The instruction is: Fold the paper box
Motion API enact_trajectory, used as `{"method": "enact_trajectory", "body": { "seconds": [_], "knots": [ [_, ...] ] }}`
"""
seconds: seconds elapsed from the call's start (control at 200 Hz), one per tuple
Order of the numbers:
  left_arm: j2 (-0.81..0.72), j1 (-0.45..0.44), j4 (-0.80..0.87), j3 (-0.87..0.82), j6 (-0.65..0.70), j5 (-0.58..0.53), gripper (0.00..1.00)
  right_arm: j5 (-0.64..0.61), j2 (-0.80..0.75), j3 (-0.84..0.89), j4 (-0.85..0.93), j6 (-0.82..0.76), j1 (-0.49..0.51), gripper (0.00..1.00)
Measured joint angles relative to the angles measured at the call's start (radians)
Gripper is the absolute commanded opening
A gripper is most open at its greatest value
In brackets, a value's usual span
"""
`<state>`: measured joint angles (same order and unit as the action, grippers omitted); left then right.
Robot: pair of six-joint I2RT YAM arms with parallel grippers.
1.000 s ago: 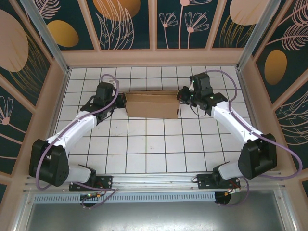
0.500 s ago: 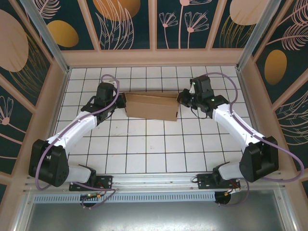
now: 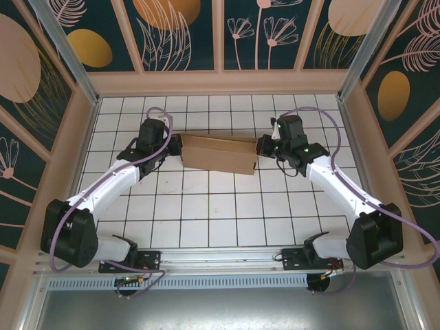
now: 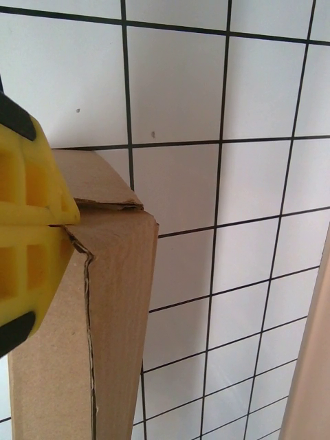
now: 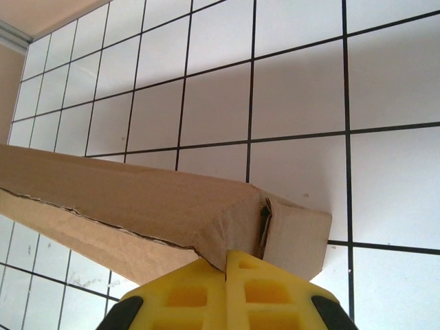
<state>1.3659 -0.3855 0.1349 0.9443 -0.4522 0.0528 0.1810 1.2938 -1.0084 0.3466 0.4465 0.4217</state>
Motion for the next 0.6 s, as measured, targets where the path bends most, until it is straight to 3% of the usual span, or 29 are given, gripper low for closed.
{"method": "enact_trajectory", "body": {
  "seconds": [0.601],
  "knots": [
    [-0.010, 0.000, -0.030, -0.034, -0.001, 0.026, 0.00, -0.182, -0.070, 0.204, -0.245, -0.009, 0.084, 0.00]
  ]
}}
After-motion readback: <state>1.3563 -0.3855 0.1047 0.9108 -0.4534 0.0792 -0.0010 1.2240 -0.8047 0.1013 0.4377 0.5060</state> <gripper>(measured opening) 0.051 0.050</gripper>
